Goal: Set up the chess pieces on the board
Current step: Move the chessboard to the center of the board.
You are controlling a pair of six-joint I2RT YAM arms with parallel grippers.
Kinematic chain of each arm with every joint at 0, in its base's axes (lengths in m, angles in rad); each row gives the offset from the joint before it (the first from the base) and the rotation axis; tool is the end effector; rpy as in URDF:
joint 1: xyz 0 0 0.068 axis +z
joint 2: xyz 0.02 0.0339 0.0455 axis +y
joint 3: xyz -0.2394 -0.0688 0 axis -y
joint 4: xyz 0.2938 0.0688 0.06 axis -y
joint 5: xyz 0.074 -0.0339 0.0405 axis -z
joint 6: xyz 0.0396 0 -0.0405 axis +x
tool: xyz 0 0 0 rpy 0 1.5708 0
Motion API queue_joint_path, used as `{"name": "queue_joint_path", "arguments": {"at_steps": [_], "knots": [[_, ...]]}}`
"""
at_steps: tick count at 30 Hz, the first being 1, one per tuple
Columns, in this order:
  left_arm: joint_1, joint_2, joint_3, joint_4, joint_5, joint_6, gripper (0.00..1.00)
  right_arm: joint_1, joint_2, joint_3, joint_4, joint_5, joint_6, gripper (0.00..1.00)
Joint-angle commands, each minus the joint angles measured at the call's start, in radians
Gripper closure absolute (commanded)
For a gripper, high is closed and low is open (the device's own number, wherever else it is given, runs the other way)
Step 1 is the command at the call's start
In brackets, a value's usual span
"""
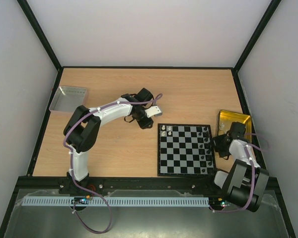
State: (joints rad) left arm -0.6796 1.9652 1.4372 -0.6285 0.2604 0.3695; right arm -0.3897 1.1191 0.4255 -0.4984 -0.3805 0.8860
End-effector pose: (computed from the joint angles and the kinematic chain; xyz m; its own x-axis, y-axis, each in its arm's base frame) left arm 0.3368 -0.2852 0.1356 -0.4155 0.7844 -0.4605 0.8986 0.4324 -0.0744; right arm 0.2098 -0.0703 0.0843 -0.3688 0.9289 0.0334 0.8084 0.3028 0.5047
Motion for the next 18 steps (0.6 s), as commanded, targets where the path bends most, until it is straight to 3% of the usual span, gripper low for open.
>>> {"name": "queue_joint_path", "arguments": {"at_steps": [1, 14, 18], "knots": [[0.005, -0.014, 0.024, -0.028, -0.016, -0.011, 0.59, 0.049, 0.051, -0.027, -0.137, -0.013, 0.012, 0.98], [0.098, -0.07, 0.001, -0.035, -0.018, -0.013, 0.5, 0.201, 0.095, -0.015, -0.035, -0.032, 0.132, 0.98], [0.112, -0.088, -0.045, -0.05, -0.015, 0.004, 0.55, 0.217, 0.096, -0.015, -0.029, -0.028, 0.139, 0.98]]}}
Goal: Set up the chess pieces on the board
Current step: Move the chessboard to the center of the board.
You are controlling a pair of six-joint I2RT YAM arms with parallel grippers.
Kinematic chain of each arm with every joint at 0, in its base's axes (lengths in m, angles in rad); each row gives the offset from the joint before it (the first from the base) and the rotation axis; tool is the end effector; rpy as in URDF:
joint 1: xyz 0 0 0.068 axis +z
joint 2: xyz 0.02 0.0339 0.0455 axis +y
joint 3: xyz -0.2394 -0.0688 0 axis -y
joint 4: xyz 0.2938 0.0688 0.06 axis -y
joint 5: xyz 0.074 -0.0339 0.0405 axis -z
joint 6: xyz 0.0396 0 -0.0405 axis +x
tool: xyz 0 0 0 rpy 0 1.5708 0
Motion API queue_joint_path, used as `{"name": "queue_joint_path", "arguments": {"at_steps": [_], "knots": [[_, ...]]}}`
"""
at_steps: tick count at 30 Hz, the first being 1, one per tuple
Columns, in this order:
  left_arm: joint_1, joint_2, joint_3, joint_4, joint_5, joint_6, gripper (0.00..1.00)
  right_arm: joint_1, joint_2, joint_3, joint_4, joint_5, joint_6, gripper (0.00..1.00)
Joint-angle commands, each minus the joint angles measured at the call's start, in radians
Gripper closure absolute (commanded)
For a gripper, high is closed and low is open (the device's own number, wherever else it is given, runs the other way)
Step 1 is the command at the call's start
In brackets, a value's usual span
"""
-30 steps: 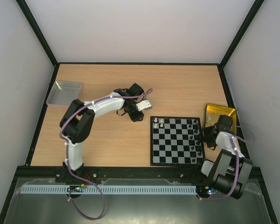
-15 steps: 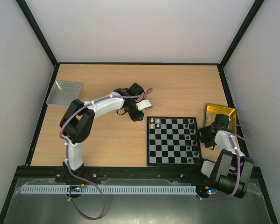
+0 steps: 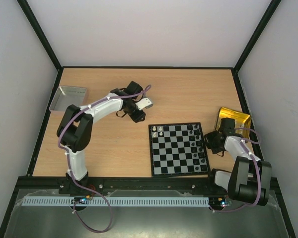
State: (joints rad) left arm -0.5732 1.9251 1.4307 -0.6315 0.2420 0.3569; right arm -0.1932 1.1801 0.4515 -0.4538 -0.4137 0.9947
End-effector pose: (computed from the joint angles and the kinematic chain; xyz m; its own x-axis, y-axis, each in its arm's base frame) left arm 0.3633 -0.2458 0.1499 -0.4964 0.7241 -0.4788 0.8395 0.5409 -0.0523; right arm 0.2285 -0.0285 0.0820 -0.4727 0.8749 0.1057 0.7761 0.3564 0.5203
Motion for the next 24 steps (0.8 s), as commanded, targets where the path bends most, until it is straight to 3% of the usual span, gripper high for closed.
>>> {"name": "queue_joint_path", "arguments": {"at_steps": [1, 9, 24], "knots": [[0.007, -0.051, -0.052, -0.054, 0.008, 0.023, 0.59, 0.021, 0.035, -0.041, -0.073, 0.007, 0.03, 0.98], [0.004, -0.051, -0.119, -0.112, 0.072, 0.073, 0.76, 0.029, 0.041, -0.053, -0.055, 0.011, 0.031, 0.98], [-0.028, 0.053, -0.112, -0.126, 0.26, 0.074, 0.8, 0.051, 0.062, -0.057, -0.025, 0.01, 0.038, 0.98]]}}
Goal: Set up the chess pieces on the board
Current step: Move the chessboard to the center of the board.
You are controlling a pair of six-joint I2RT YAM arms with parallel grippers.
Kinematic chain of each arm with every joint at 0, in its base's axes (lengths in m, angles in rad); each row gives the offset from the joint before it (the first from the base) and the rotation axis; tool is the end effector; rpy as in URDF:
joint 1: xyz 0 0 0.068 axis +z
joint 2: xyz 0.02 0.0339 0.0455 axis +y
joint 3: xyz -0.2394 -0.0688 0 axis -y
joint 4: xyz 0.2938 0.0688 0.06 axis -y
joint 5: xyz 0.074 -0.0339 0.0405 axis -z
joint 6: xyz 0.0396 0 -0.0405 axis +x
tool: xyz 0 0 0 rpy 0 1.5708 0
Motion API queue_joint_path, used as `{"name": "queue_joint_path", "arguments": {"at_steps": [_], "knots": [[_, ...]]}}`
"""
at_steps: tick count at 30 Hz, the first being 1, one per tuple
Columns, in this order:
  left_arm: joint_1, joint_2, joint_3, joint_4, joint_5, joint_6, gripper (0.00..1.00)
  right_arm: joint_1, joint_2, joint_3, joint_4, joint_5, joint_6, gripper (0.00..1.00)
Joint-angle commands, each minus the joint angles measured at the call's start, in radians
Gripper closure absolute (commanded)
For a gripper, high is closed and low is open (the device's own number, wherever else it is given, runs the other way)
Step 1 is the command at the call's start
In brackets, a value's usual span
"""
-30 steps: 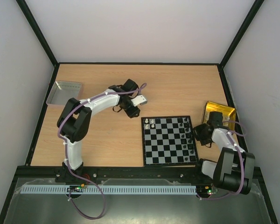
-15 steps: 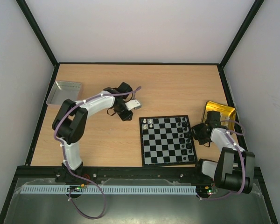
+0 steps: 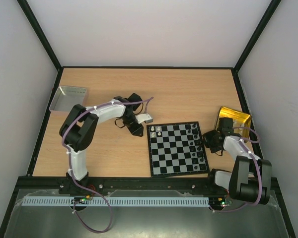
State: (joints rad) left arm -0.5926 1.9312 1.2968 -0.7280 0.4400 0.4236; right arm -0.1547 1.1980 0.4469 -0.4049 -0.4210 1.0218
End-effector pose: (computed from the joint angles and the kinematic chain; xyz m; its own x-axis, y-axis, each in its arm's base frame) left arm 0.3218 -0.2370 0.1043 -0.5021 0.7864 -0.3599 0.8609 0.4147 -0.2949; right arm 0.2326 -0.0199 0.0790 -0.4907 0.8645 0.1088 0.7599 0.3635 0.5390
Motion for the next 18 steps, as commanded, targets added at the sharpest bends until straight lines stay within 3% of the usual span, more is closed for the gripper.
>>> {"name": "queue_joint_path", "arguments": {"at_steps": [1, 18], "knots": [[-0.011, 0.056, 0.027, -0.029, 0.063, 0.006, 0.81, 0.014, 0.046, -0.054, -0.07, 0.016, 0.01, 0.98], [-0.015, 0.164, 0.104, 0.009, 0.118, -0.044, 0.86, 0.044, 0.075, -0.035, -0.031, 0.002, 0.024, 0.98]]}}
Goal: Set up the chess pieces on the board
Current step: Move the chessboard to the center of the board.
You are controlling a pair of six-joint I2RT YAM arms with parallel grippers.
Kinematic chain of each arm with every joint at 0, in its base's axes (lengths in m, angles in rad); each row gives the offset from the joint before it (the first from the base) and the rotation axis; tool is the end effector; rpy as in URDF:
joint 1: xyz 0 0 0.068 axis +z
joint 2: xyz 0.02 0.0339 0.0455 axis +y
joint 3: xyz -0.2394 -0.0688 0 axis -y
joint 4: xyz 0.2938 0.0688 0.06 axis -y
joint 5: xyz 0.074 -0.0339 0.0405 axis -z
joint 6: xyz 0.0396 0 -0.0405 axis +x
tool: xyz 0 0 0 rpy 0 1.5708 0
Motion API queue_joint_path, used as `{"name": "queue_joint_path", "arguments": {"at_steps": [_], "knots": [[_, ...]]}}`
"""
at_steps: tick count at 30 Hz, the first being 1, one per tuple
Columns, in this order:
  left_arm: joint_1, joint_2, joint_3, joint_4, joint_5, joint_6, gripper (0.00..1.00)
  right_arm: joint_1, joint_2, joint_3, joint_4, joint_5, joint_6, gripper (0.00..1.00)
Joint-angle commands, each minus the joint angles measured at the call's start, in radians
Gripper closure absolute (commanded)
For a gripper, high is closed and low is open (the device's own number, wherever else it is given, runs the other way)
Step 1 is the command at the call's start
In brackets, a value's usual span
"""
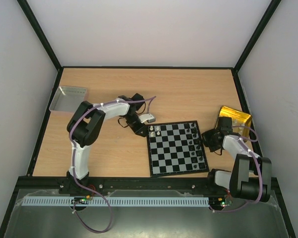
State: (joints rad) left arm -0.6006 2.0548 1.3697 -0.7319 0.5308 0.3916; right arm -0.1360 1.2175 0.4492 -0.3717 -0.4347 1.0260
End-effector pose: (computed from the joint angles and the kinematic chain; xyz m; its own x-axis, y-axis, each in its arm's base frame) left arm 0.3298 -0.2502 0.0791 -0.5431 0.7710 -0.3325 0.8208 0.4040 -0.4039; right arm 0.2361 -0.0155 0.0772 -0.5104 0.8528 0.1109 0.7433 0.3727 0.5555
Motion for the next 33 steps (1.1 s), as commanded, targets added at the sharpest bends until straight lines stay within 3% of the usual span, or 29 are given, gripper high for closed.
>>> {"name": "queue_joint_path", "arguments": {"at_steps": [1, 15, 33], "knots": [[-0.006, 0.042, 0.033, 0.012, 0.026, -0.013, 0.87, 0.03, 0.061, -0.032, -0.06, 0.015, 0.021, 0.98], [0.056, 0.045, 0.047, 0.017, 0.003, -0.01, 0.87, 0.17, 0.159, 0.034, 0.033, 0.02, 0.101, 0.98], [0.237, 0.043, 0.037, 0.006, -0.029, 0.023, 0.86, 0.405, 0.403, 0.228, 0.172, 0.04, 0.23, 0.98]]}}
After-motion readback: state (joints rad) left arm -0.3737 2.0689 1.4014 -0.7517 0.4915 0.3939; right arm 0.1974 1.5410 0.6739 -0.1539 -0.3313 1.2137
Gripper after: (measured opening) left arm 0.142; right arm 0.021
